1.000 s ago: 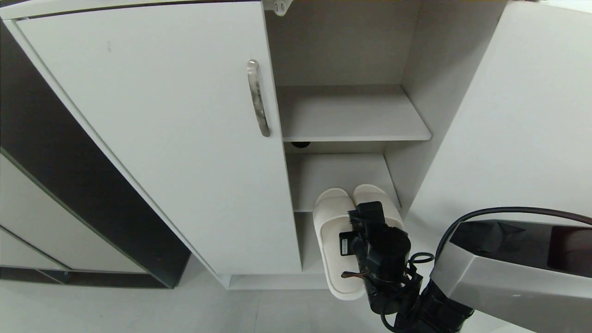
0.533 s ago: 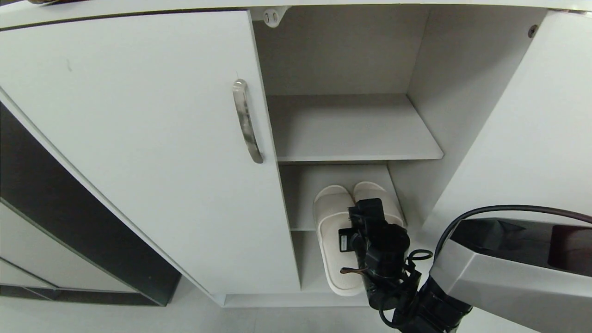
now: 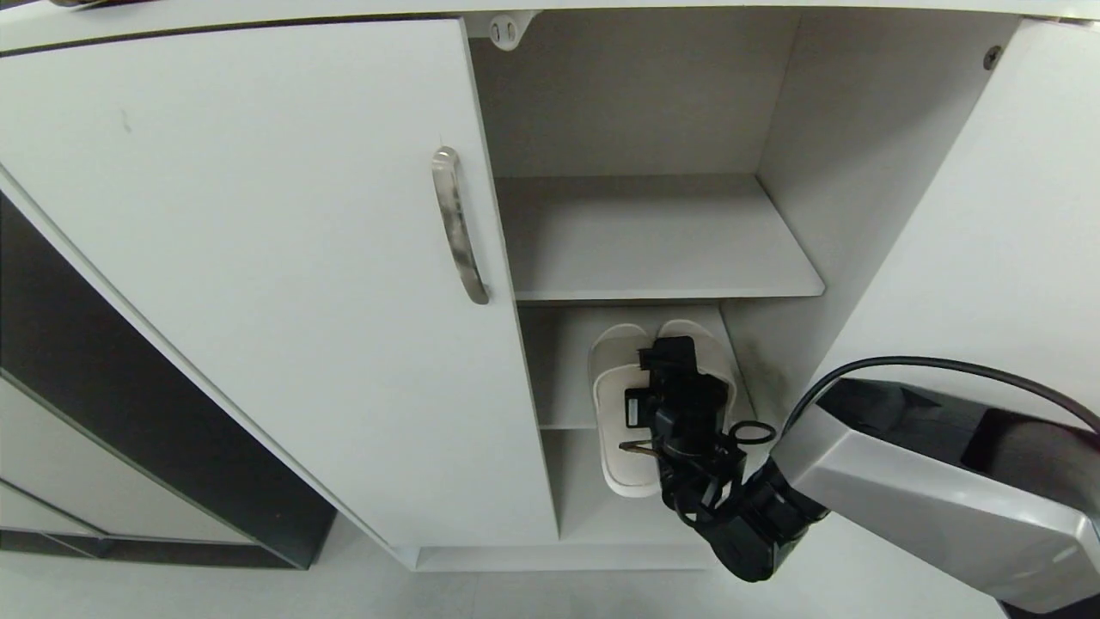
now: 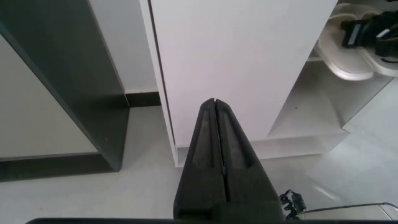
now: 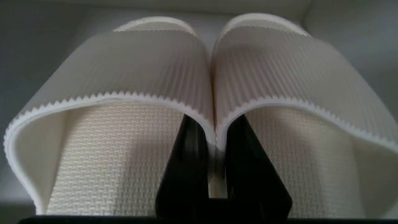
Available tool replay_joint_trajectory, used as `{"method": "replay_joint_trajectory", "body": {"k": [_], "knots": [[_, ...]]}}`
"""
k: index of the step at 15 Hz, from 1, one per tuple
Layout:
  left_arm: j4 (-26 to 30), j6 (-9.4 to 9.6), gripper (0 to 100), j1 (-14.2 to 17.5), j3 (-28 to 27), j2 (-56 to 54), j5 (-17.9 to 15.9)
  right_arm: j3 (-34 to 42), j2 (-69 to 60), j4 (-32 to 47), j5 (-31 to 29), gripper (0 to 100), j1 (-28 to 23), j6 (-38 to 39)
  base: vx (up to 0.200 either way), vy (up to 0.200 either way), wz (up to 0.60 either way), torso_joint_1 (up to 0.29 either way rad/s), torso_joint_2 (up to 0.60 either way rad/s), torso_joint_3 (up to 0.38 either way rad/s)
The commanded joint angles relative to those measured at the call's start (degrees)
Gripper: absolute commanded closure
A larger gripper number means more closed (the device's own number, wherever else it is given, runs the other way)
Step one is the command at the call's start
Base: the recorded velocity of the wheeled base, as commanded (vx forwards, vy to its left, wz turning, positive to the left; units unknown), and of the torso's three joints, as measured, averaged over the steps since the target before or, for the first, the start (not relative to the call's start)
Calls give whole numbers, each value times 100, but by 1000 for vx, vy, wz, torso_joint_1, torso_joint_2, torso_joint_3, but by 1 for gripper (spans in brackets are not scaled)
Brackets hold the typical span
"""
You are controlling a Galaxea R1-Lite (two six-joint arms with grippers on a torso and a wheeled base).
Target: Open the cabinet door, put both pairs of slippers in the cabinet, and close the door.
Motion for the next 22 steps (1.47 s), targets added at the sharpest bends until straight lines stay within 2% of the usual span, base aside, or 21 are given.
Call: {"method": "replay_joint_trajectory", "body": {"k": [1,4,8,16,17,22], "knots": [[-1,-1,100,2,0,9,1,-566,277,319,76,100,-161,-1,0,0,0,0,0,0],[-1,-1,100,2,0,9,1,-1340,382,873,94,100,-293,-1,0,0,0,0,0,0],[-1,-1,100,2,0,9,1,-1937,505,1312,94,100,-345,8,0,0,0,0,0,0],[-1,-1,100,2,0,9,1,-2403,699,1620,94,100,-372,8,0,0,0,0,0,0],[-1,-1,100,2,0,9,1,-2403,699,1646,94,0,-372,8,0,0,0,0,0,0],[-1,-1,100,2,0,9,1,-2148,558,1620,85,0,-337,-1,0,0,0,0,0,0]]}}
